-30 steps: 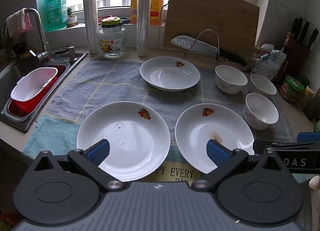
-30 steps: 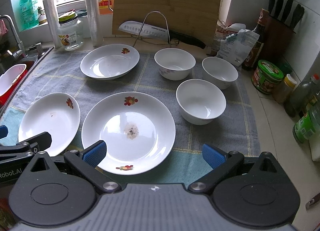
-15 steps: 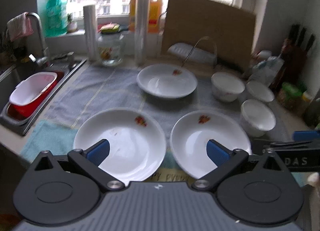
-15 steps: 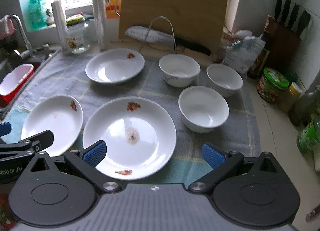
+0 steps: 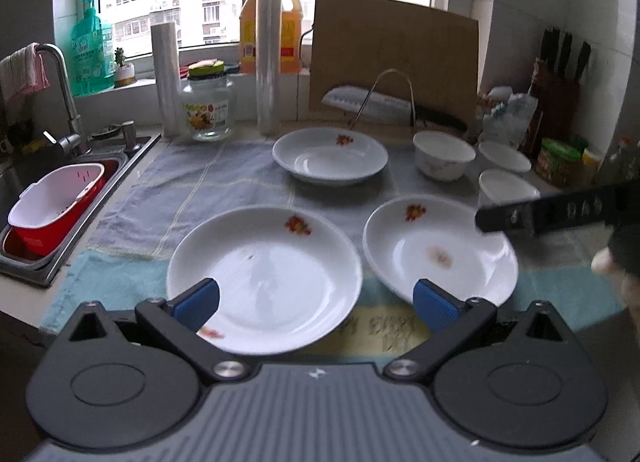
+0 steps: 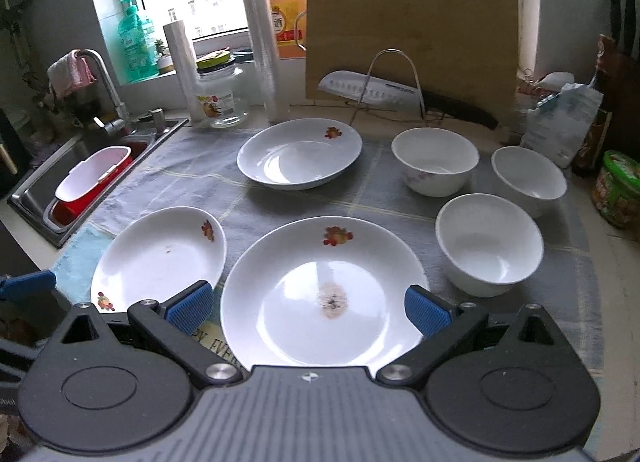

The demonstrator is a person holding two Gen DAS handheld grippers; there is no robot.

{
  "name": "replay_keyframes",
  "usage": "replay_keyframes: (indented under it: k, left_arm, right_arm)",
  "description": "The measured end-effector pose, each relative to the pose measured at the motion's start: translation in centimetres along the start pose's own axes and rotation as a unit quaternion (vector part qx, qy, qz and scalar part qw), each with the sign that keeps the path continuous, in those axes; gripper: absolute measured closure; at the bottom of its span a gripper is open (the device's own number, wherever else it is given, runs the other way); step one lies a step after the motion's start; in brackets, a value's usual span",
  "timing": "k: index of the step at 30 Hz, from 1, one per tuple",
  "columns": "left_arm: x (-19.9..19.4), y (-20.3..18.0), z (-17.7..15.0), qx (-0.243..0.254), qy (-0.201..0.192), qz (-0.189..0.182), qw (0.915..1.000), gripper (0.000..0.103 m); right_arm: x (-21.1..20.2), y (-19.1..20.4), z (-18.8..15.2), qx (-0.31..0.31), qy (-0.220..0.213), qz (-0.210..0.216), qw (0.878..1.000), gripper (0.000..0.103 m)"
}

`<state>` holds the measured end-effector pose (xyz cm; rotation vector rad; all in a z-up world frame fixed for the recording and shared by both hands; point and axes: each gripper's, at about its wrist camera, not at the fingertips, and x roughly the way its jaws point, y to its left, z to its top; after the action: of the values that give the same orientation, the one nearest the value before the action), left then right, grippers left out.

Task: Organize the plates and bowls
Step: 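Move the left tool onto the rim of the small-stained white plate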

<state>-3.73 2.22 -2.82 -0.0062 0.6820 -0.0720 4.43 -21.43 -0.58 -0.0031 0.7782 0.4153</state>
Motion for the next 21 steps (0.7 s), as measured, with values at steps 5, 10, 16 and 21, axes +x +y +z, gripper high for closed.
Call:
replay_keyframes:
  k: [5, 10, 16, 21]
  left_arm:
    - [0.9, 2.4, -1.6, 0.022, 0.019, -0.002, 0.9996, 0.001]
    - [2.3, 4.5, -2.5, 0.053, 0.042, -0.005, 0.9977, 0.001]
    - [4.5, 6.8, -3.0, 0.097, 0.057, -0.023, 0.9933, 0.001]
    - [6.5, 8.4, -3.0, 0.125, 0.071, -0.065, 0.9874, 0.001]
  right_arm:
    - [0.8, 0.5, -0.4, 0.009, -0.005, 0.006, 1.0, 0.0]
    - [2.0, 1.4, -0.5, 0.027, 0.004, -0.007, 1.0, 0.0]
    - [2.8, 2.5, -0.4, 0.064, 0.005, -0.027, 0.998, 0.0]
    - [3.3, 3.6, -0.2, 0.081, 0.007, -0.049, 0.995, 0.0]
